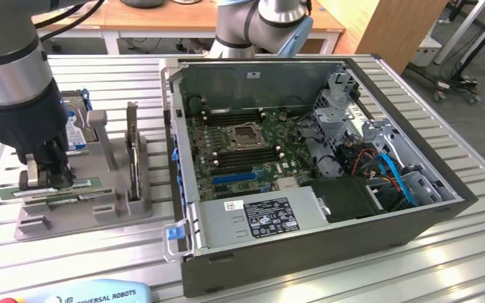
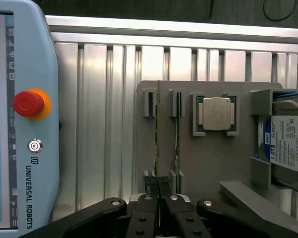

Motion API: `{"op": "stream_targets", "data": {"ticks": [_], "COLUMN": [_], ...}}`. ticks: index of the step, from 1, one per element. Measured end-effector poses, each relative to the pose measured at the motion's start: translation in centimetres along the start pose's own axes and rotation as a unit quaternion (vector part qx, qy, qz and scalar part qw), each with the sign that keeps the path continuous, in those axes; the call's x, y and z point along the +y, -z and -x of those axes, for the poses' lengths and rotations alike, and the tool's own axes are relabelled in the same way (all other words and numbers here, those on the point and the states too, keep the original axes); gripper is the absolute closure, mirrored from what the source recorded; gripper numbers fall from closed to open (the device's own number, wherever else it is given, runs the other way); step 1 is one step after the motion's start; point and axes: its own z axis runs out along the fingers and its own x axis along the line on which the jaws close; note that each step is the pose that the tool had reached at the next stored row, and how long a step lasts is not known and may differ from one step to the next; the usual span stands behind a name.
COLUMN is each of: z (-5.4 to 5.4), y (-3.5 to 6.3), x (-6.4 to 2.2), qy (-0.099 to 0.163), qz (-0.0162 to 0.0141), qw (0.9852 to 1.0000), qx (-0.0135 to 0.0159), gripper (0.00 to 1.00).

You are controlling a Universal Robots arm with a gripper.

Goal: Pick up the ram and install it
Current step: 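Pick up the ram and move it above insertion slot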

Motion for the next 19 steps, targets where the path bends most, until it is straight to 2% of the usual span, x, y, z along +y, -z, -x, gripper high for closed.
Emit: {"op": "stream_targets", "data": {"ticks": [19], "z": [0.2], "y": [4.87], "x": [0.20], "qy": [0.000], "qz": [-0.0001], "qw": [1.0000], "qx": [0.0000], "gripper": [0.88]}}
